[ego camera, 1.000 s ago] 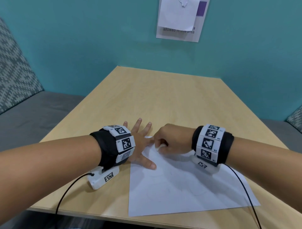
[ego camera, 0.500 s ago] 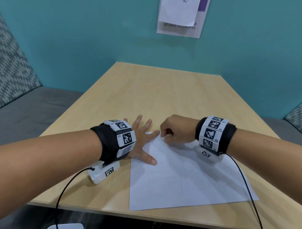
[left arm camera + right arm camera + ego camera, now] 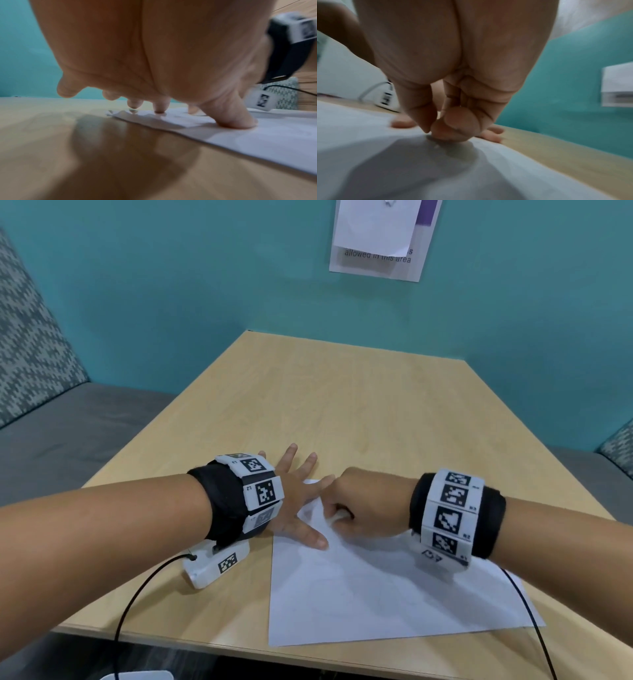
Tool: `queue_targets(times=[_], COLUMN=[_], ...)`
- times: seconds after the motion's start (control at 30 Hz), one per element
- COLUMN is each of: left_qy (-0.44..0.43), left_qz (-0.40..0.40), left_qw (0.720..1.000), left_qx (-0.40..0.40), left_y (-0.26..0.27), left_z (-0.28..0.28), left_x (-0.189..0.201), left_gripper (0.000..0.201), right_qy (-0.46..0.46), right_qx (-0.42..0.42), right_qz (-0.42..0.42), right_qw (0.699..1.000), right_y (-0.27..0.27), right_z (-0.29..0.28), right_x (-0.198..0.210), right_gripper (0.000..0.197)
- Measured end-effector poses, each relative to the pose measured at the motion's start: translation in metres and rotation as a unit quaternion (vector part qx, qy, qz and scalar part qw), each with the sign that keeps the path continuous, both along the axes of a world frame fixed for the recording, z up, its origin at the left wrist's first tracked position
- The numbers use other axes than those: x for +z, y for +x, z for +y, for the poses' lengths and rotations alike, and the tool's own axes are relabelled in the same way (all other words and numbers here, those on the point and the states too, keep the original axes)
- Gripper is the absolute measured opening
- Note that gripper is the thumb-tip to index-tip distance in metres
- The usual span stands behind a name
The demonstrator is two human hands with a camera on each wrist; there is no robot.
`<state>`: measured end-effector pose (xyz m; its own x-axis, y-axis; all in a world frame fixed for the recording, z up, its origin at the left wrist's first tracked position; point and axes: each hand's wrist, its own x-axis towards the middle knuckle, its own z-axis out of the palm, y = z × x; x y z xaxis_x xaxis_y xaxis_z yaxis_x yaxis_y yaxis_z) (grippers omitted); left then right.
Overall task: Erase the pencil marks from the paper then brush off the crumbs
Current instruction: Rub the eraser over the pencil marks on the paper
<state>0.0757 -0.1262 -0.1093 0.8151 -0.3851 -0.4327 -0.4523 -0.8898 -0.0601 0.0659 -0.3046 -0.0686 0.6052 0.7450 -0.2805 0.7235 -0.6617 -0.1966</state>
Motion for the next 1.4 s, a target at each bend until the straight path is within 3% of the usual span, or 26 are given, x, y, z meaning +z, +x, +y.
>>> queue_targets(times=[0.07,0.2,0.33,0.5,0.67,0.83,1.0,1.17,1.3,1.4], left_qy=[0.001,-0.003,-0.003,0.007,0.001,0.003,-0.006,-0.006,-0.010,-0.004], left_qz=[0.000,0.012,0.008,0.012,0.011,0.017,0.011,0.011,0.009,0.013], left_qw=[1.000,1.000,1.000,1.000,1.000,1.000,1.000,1.000,1.000,1.000], left_qx=[-0.001,0.007,-0.002,0.005,0.001,0.011,0.009,0.010,0.008,0.008], left_y=[0.000,-0.001,-0.002,-0.001,0.001,0.001,0.001,-0.002,0.001,0.000], left_z=[0.000,0.000,0.001,0.000,0.002,0.001,0.002,-0.001,0.001,0.000], left_x=[0.000,0.003,0.004,0.005,0.001,0.003,-0.001,0.003,-0.001,0.002], left_gripper=[0.114,0.113,0.112,0.114,0.115,0.116,0.115,0.114,0.114,0.115], right_qy=[-0.002,-0.020,-0.020,-0.006,0.000,0.003,-0.012,-0.005,-0.011,-0.018], right_qx=[-0.013,-0.075,-0.013,-0.100,-0.023,-0.093,-0.022,-0.091,-0.021,-0.056], right_qz=[0.018,-0.043,0.007,-0.036,-0.003,-0.030,0.021,-0.027,0.006,-0.010], right_qw=[1.000,0.996,1.000,0.994,1.000,0.995,0.999,0.995,1.000,0.998], right_y=[0.001,0.032,-0.002,0.035,-0.001,0.034,-0.002,0.030,-0.004,0.014], right_z=[-0.001,-0.009,0.006,-0.016,-0.001,-0.018,-0.002,-0.021,-0.004,-0.012], right_x=[0.003,0.010,0.006,0.010,0.002,0.011,0.006,0.012,0.009,0.011], right_gripper=[0.021,0.011,0.031,0.013,0.013,0.010,0.012,0.011,0.014,0.010])
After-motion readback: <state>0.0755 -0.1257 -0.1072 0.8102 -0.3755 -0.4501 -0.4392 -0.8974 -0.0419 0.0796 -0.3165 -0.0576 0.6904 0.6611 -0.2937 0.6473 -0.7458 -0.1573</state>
